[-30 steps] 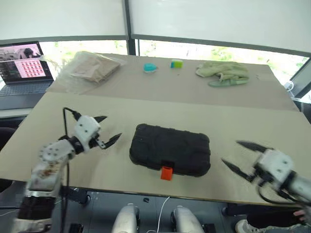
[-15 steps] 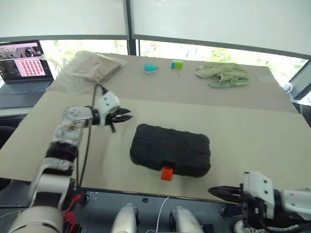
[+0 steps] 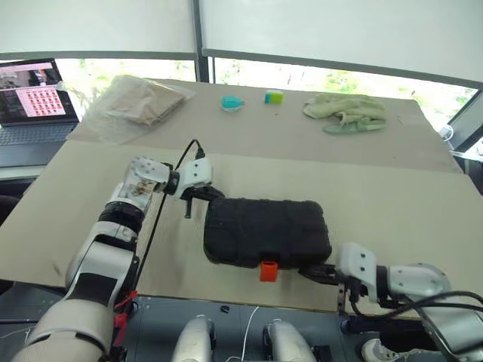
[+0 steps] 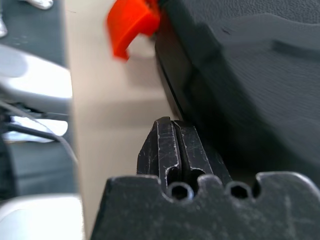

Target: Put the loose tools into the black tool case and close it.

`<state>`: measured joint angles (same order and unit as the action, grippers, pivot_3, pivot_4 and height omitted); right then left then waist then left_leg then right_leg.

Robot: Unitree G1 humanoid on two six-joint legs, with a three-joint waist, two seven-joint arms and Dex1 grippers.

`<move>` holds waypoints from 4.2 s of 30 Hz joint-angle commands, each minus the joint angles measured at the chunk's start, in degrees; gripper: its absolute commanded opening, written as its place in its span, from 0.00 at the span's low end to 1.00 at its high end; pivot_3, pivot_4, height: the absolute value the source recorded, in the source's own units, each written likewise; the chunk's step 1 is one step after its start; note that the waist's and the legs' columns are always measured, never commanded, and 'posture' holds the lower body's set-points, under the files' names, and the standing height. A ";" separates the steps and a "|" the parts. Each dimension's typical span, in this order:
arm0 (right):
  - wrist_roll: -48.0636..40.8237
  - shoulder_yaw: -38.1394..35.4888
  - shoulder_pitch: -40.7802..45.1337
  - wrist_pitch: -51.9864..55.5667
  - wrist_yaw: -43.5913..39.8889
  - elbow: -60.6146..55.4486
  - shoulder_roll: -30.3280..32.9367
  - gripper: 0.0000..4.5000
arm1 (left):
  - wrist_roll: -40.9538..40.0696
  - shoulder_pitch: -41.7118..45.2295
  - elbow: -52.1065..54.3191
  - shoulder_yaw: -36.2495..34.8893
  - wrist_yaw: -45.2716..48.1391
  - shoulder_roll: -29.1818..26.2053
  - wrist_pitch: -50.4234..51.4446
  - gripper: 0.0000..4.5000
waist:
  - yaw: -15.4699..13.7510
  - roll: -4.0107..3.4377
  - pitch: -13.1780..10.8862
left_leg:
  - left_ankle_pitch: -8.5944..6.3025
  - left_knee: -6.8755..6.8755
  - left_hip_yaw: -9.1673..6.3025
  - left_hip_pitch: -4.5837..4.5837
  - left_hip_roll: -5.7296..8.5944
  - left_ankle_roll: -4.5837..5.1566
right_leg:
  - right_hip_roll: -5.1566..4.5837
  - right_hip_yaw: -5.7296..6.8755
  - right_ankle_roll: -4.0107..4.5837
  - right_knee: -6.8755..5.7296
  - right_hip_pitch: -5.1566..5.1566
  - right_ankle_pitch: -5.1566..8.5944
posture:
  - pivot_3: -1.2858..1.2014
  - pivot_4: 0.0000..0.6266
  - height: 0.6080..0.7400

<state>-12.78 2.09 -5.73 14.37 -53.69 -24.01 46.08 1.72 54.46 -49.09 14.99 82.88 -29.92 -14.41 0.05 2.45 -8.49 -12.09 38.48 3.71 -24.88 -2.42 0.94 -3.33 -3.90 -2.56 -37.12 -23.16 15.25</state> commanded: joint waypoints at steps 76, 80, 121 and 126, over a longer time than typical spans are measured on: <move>-5.60 -1.16 -3.67 11.80 3.69 -7.70 -2.01 0.00 | -0.13 -4.50 20.20 11.45 -0.05 9.35 11.92 0.02 | 0.60 -0.24 0.07 | -0.06 0.33 -0.24 0.67 -0.13 0.08 | 0.10 0.07 -0.01 0.03 0.86 -0.05 | 0.52 0.24 1.00; -3.01 3.03 -0.22 10.24 5.07 -3.24 -4.64 0.00 | -0.19 -4.00 20.09 11.41 0.01 9.61 12.15 0.02 | 0.61 -0.22 0.07 | -0.06 0.33 -0.23 0.66 -0.13 0.08 | 0.11 0.07 0.00 0.04 0.84 -0.05 | 0.52 0.24 1.00; -20.06 -14.95 -1.62 18.20 -3.39 -12.82 3.42 0.24 | -7.85 -5.83 25.13 4.17 5.43 0.70 23.31 0.25 | 1.12 -0.27 0.04 | -0.06 0.24 -0.24 0.63 -0.21 0.08 | 0.14 -0.01 0.03 0.04 0.74 -0.04 | 0.52 0.24 1.00; -32.29 -33.56 -6.61 25.09 -13.27 -10.04 11.30 0.62 | -17.29 -12.83 37.28 -3.58 9.60 -14.69 35.25 0.65 | 2.38 -0.28 -0.01 | -0.06 -0.13 -0.43 0.74 -0.34 0.08 | 0.21 -0.05 0.18 0.04 0.66 0.04 | 0.52 0.24 1.00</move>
<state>-40.09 -25.67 -12.60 37.17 -64.18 -33.90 56.31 -12.52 42.38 -16.43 14.02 91.41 -42.75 17.13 2.44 2.17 -8.49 -12.16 38.28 3.23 -24.08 -2.81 1.02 -3.10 -3.93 -2.36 -37.09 -22.47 15.30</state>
